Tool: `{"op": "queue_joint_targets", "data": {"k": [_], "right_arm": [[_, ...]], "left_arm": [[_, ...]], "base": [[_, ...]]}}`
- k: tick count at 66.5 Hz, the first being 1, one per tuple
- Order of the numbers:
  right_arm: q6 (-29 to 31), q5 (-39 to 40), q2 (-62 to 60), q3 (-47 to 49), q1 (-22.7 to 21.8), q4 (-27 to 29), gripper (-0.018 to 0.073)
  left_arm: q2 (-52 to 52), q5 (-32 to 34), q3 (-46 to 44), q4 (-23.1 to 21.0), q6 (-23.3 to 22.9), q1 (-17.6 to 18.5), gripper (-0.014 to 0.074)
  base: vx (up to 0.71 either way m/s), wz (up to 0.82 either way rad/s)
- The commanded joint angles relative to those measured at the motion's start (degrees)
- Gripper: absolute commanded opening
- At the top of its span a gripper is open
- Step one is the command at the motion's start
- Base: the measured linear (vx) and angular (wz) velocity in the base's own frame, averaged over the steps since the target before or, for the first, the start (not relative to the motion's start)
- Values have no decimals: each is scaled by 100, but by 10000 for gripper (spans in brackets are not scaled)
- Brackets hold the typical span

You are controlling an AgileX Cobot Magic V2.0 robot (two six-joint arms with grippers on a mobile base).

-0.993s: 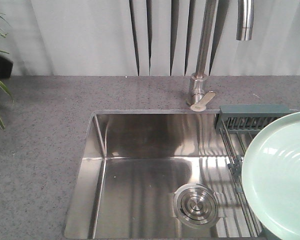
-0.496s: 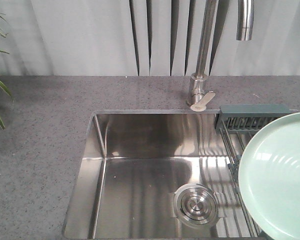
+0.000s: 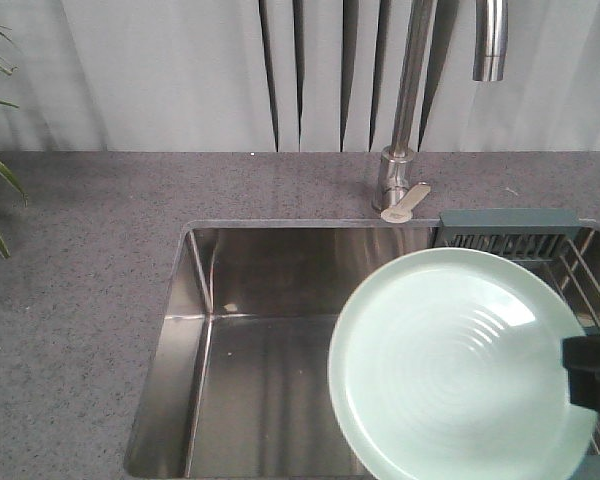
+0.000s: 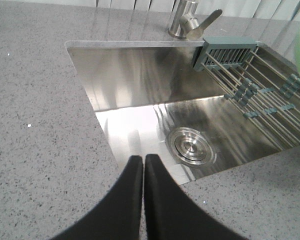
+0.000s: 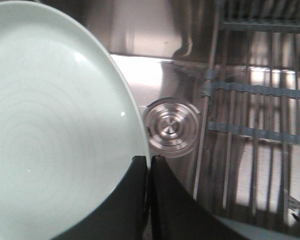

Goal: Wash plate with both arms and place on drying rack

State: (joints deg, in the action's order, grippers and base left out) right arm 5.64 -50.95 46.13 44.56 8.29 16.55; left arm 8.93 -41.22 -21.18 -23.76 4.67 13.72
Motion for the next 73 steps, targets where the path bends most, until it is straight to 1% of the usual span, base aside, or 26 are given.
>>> {"op": "queue_joint_targets", "data": {"k": [1, 5, 11, 17, 22, 25, 29, 35, 39, 43, 46, 48, 53, 58, 66, 73], "right_arm": [[688, 676, 823, 406, -5, 794, -3], [863, 928, 1375, 577, -5, 965, -3], [902, 1296, 2074, 960, -12, 963, -3], [825, 1421, 2725, 1392, -74, 556, -3], [538, 1367, 3046, 1676, -259, 186, -3], [421, 1313, 3103, 1762, -445, 14, -3], [430, 1227, 3055, 1776, -696, -149, -3], [570, 729, 2829, 1714, -1081, -250, -3], [751, 404, 2593, 1599, -1197, -328, -3], [758, 194, 2262, 1389, -1219, -318, -3], [752, 109, 1914, 1141, -1197, -249, -3], [752, 104, 1711, 978, -1173, -100, -3], [752, 213, 1197, 525, -1009, 420, -3], [747, 531, 887, 212, -777, 917, -3], [741, 1168, 1023, 141, -413, 1380, -3], [741, 1772, 1601, 378, -278, 1502, -3]], "left_arm": [[58, 424, -109, -104, -1, 2, -6], [58, 424, -109, -104, -1, 2, -6], [58, 424, -109, -104, -1, 2, -6], [58, 424, -109, -97, -1, 2, -6], [58, 417, -109, -98, -1, 2, -6], [58, 404, -109, -87, -1, 2, -6], [58, 396, -109, -49, -1, 2, -6], [58, 396, -109, -49, -1, 2, -6], [58, 383, -109, -49, -1, 2, -6], [58, 379, -109, -49, -1, 2, -6], [58, 379, -109, -49, -1, 2, -6], [58, 379, -109, -49, -1, 2, -6], [58, 379, -109, -49, -1, 2, -6], [58, 382, -109, -55, -1, 2, -6], [58, 382, -109, -55, -1, 2, -6], [58, 382, -109, -55, -1, 2, -6]], "base": [[0, 0], [0, 0], [0, 0], [0, 0], [0, 0], [0, 0], [0, 0], [0, 0], [0, 0], [0, 0], [0, 0], [0, 0], [0, 0], [0, 0], [0, 0], [0, 0]]}}
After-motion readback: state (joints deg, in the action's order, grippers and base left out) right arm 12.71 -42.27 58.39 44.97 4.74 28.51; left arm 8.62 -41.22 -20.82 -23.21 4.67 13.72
